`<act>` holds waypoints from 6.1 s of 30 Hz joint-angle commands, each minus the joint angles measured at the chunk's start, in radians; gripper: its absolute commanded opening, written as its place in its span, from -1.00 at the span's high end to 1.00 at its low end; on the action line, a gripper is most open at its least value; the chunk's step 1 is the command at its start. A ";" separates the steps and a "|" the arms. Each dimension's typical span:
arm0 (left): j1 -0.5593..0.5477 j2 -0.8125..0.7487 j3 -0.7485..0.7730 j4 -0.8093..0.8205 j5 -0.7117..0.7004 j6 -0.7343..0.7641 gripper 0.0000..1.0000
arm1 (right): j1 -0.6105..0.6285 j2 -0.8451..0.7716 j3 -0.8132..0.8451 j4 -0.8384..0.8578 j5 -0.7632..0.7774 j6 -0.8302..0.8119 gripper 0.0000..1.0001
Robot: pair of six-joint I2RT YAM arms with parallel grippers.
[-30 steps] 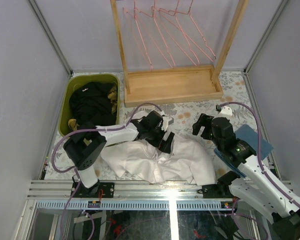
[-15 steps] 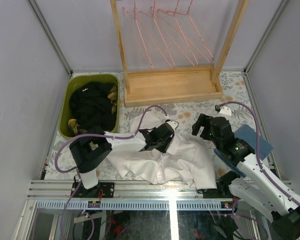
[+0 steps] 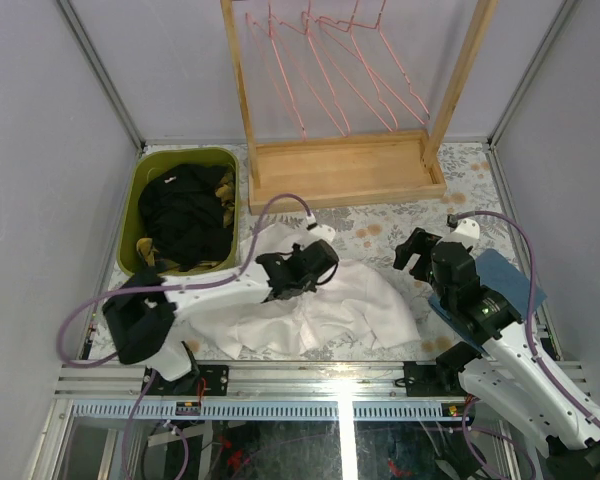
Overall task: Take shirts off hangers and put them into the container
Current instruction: Pick up the shirt from the center of the board, then place the shirt in the bin.
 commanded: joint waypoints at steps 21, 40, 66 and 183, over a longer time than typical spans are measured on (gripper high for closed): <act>0.045 -0.413 0.214 -0.280 -0.192 0.104 1.00 | 0.004 0.041 -0.008 0.079 0.012 0.039 -0.75; 0.098 -0.069 0.067 -0.068 0.237 -0.083 -1.00 | 0.004 0.055 -0.007 0.061 -0.008 0.026 -0.76; 0.049 0.348 -0.061 -0.058 0.186 -0.088 -0.38 | 0.005 0.092 -0.009 0.076 -0.066 0.028 -0.76; 0.975 -0.509 0.342 -0.466 0.448 0.040 -0.99 | 0.004 0.161 -0.019 0.125 -0.121 0.036 -0.77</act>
